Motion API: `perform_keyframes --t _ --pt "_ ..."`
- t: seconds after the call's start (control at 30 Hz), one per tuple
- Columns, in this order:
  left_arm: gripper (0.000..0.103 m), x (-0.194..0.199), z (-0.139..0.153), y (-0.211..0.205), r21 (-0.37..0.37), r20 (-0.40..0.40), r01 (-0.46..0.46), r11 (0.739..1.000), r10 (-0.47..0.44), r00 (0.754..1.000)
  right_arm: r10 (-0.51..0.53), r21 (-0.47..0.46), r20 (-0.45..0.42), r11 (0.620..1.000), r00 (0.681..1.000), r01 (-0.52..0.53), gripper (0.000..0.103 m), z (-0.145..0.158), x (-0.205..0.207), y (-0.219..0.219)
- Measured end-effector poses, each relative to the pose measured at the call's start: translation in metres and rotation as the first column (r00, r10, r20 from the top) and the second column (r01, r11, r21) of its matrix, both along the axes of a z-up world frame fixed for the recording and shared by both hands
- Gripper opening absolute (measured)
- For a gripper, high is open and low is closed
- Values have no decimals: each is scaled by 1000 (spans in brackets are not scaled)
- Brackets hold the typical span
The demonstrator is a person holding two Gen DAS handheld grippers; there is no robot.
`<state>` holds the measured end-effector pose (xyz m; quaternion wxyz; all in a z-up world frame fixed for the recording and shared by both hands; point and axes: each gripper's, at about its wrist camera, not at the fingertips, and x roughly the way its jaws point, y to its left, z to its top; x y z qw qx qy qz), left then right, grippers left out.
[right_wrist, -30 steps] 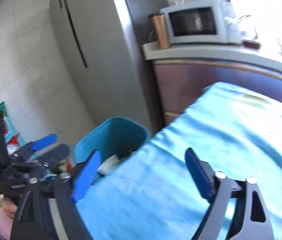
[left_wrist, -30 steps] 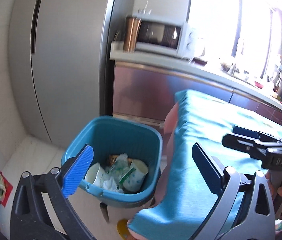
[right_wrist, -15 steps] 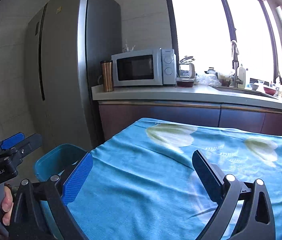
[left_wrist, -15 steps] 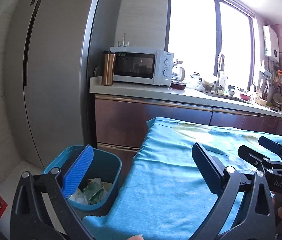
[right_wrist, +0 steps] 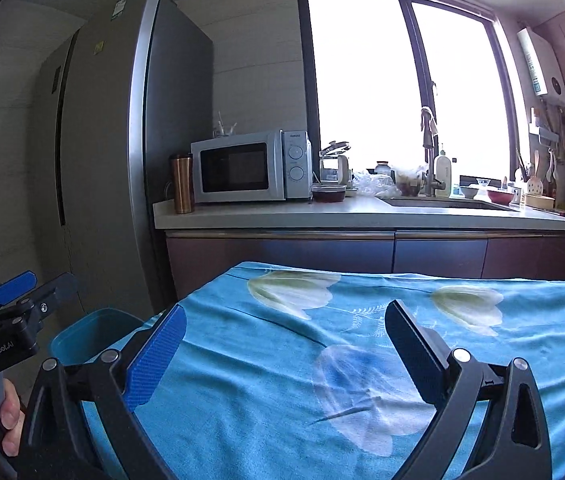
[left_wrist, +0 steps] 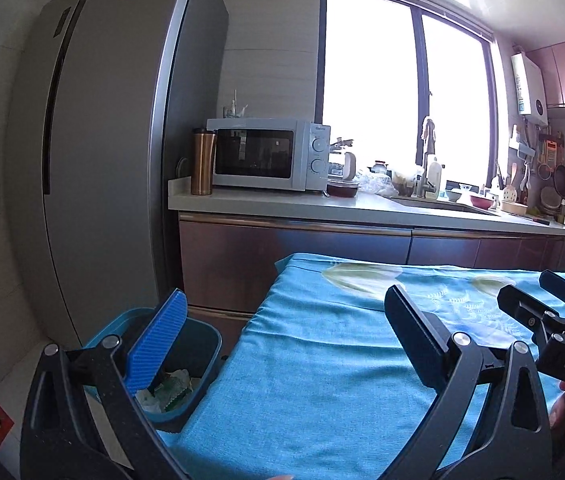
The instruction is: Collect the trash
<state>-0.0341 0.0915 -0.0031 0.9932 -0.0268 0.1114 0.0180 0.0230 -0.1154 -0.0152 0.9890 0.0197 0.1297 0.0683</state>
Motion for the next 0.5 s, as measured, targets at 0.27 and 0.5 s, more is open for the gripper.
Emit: perform_keyframes --t 0.27,0.5 --pt "97 -10 3 -9 21 28 3 1000 -3 1000 -29 2 20 1000 999 28 96 2 -14 -9" --pt "97 -14 5 -12 29 41 3 1000 -4 999 -51 3 28 999 998 51 96 3 -20 -16"
